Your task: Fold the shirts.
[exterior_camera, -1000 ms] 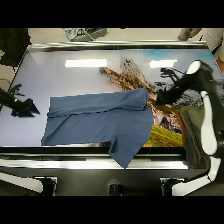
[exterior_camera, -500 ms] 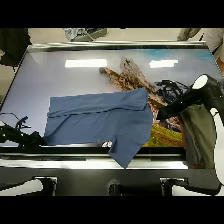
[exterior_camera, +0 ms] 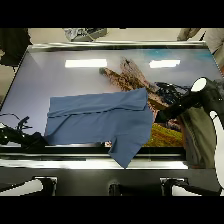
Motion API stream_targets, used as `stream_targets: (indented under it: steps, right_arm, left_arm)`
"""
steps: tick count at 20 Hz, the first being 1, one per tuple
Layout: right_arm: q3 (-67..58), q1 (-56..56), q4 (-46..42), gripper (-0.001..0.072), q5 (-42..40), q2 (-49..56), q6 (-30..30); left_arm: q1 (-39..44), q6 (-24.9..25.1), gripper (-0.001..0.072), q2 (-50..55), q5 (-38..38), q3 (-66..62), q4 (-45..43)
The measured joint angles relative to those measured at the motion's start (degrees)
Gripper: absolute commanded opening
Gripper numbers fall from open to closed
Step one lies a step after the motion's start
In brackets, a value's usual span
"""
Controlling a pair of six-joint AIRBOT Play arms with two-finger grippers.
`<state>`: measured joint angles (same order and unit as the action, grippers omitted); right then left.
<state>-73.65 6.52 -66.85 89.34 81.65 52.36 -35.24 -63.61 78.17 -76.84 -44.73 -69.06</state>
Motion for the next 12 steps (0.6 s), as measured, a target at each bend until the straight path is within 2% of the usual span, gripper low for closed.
stream_targets:
  steps: [2, 9, 12]
  right_arm:
    - [0.07, 0.0, 0.2, 0.0491, 0.28, -0.26, -0.11]
    - [0.09, 0.0, 0.39, 0.0491, 0.7, -0.83, -0.11]
    - [0.09, 0.0, 0.37, 0.0491, 0.7, -0.87, -0.13]
  left_arm:
    - [-0.04, 0.07, 0.0391, -0.13, 3.23, -0.72, 0.48]
    - [-0.07, 0.44, 0.0373, -0.09, 3.8, -1.18, 0.48]
    - [-0.13, 0.11, 0.0172, 0.11, 4.31, -1.01, 0.09]
